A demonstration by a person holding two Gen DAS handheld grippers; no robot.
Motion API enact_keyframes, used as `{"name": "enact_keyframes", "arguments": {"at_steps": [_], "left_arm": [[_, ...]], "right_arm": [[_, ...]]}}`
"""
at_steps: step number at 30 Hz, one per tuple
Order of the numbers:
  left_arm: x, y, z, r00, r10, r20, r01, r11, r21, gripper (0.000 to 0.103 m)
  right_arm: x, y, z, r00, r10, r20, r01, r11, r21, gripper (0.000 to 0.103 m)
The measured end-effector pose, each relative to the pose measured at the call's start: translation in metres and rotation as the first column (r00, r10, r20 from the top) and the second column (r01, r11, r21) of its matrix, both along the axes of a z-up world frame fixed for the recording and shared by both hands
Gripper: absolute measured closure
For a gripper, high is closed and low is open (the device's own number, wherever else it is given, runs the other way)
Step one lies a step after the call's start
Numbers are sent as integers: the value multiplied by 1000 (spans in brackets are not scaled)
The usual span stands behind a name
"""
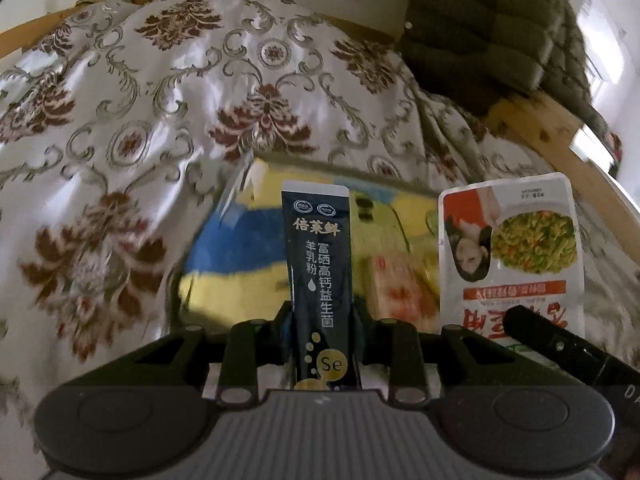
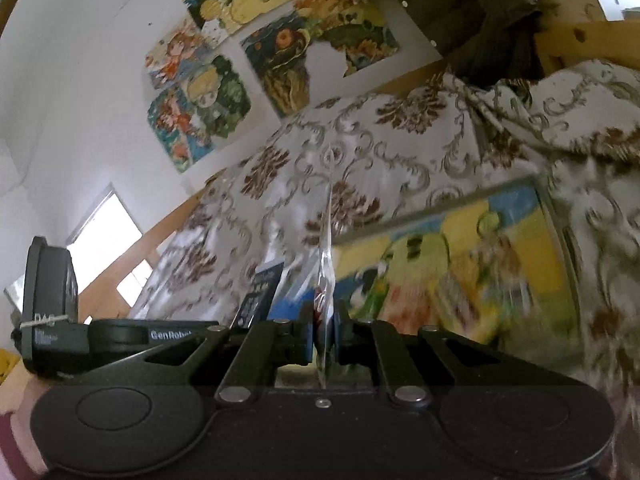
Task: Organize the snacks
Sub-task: 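Carry the blue stick pack and white vegetable bag over the tray, then lower both packs into the tray and open both grippers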
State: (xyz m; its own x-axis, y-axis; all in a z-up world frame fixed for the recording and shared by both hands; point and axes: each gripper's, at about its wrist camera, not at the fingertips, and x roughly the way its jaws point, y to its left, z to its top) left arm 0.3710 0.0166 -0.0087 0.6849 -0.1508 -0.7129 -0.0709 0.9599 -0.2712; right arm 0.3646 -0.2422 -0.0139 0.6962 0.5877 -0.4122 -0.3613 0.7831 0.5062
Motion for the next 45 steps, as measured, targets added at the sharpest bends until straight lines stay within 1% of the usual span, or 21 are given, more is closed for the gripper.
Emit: {"name": "enact_keyframes", "arguments": {"at_steps": [3,7,11,14,20,25,27,31,33,34,35,36,37,38,40,42,45], "left_arm": [[27,-1,-2,999,29,13,-29,999,-15,71],[56,-3,-12,997,70,10,-70,998,-10,71],[73,-6,-23,995,103,-1,-103,995,1,71],[82,-9,-32,991,135,-23,-135,991,20,71],[88,-10,-48,982,179,-63,-180,984,-6,71],[90,-19,-56,980,178,-83,-176,984,39,70],[91,-22,-58,979,183,-93,-179,983,46,70],[92,-28,-63,976,194,-104,-191,981,38,68],[93,-31,-64,976,193,-102,-190,981,36,67],[93,-32,-65,976,192,-99,-189,981,37,65],[93,-33,-64,977,189,-98,-186,982,39,65],[92,-35,-64,978,185,-97,-181,982,44,63],[92,-36,-63,979,180,-97,-176,983,52,58],[91,-37,-63,980,176,-96,-171,984,59,53],[87,-39,-60,982,167,-87,-161,984,71,47],[82,-40,-57,985,158,-73,-153,985,76,43],[70,-39,-52,987,156,-48,-153,986,60,33]], "right_arm": [[36,3,-3,1000,-10,-18,10,1000,12,94],[71,5,-15,998,-29,-60,30,999,22,94],[89,7,-28,995,-44,-93,45,999,9,94],[97,9,-36,992,-46,-121,44,999,-22,93],[101,8,-39,989,-53,-136,42,996,-85,90],[102,6,-41,985,-75,-152,53,988,-144,86],[103,6,-42,984,-83,-156,55,983,-176,84],[106,5,-41,981,-94,-170,51,969,-242,76],[108,3,-41,980,-96,-173,48,964,-260,73],[109,2,-40,980,-94,-174,45,963,-266,70],[109,1,-39,981,-91,-173,41,961,-274,62],[108,0,-37,981,-91,-170,40,959,-282,58],[108,-1,-36,982,-90,-169,39,958,-285,51],[106,-2,-35,982,-90,-168,39,958,-285,45],[103,-4,-33,982,-90,-164,39,957,-288,44],[100,-5,-31,983,-91,-161,39,953,-301,39],[93,-7,-25,985,-94,-146,44,948,-316,32]]}}
